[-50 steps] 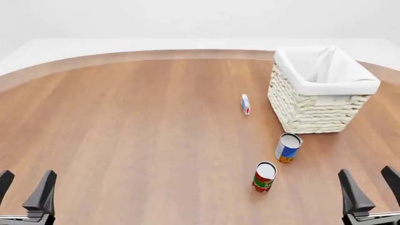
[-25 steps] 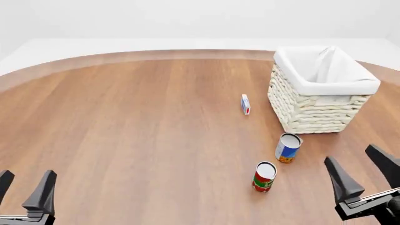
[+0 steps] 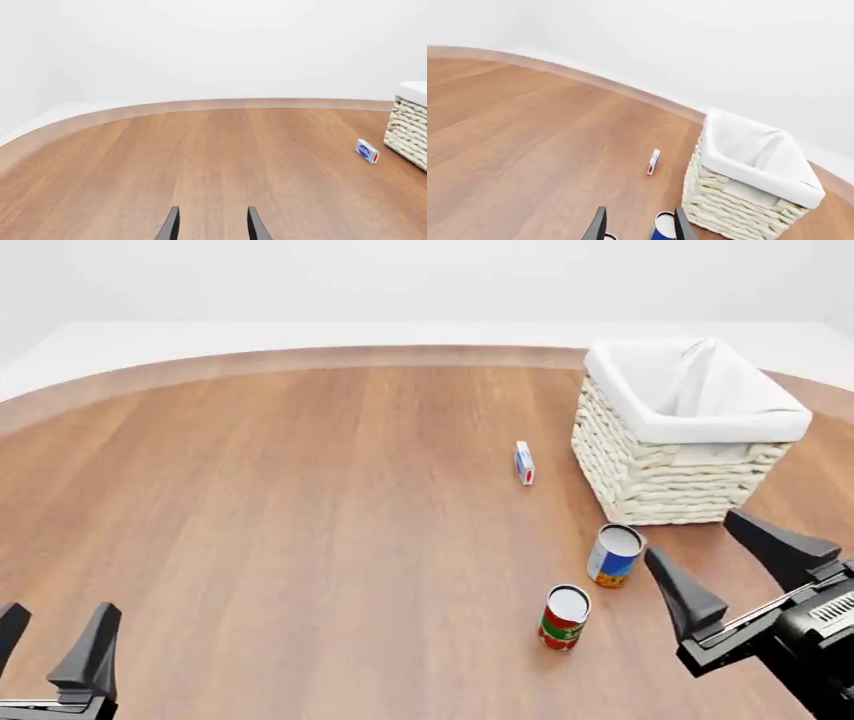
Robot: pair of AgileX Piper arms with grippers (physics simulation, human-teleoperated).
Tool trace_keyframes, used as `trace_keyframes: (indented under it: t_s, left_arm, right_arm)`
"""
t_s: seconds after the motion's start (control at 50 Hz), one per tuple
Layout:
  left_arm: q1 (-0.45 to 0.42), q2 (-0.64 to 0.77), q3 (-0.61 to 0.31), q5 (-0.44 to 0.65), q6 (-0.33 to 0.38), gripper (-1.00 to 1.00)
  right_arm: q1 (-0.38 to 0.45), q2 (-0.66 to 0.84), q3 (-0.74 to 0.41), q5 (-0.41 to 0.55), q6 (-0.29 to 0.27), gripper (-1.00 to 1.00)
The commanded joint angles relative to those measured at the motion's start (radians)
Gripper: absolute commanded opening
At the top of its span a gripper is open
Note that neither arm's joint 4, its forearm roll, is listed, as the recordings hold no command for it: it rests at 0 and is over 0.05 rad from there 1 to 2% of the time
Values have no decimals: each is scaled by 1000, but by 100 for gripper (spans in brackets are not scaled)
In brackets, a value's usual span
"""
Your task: Pick up the alphabet soup and the cream cheese box, and put them in the basket.
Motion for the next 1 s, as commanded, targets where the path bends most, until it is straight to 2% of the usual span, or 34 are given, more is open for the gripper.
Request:
trace_keyframes:
  t_s: [0.02, 0.12, 0.14, 0.36, 0.64, 0.82, 0.98, 1.0]
  left_arm:
    - [0, 0, 0, 0, 0, 100]
    - [0, 0, 0, 0, 0, 100]
    - [0, 0, 0, 0, 0, 100]
    - [0, 0, 0, 0, 0, 100]
    - [0, 0, 0, 0, 0, 100]
    - [0, 0, 0, 0, 0, 100]
    - [0, 0, 0, 0, 0, 100]
    - [0, 0, 0, 0, 0, 100]
  right_arm:
    - [62, 165, -40, -85, -2, 100]
    - [81, 224, -65, -108, -5, 100]
    - [87, 247, -72, -121, -26, 100]
    - [100, 352, -124, -154, -38, 100]
    - [122, 495, -246, -155, -55, 100]
    - [157, 570, -321, -134, -25, 100]
    - [146, 655, -391, -136, -9, 100]
    - [142, 663, -403, -131, 8, 100]
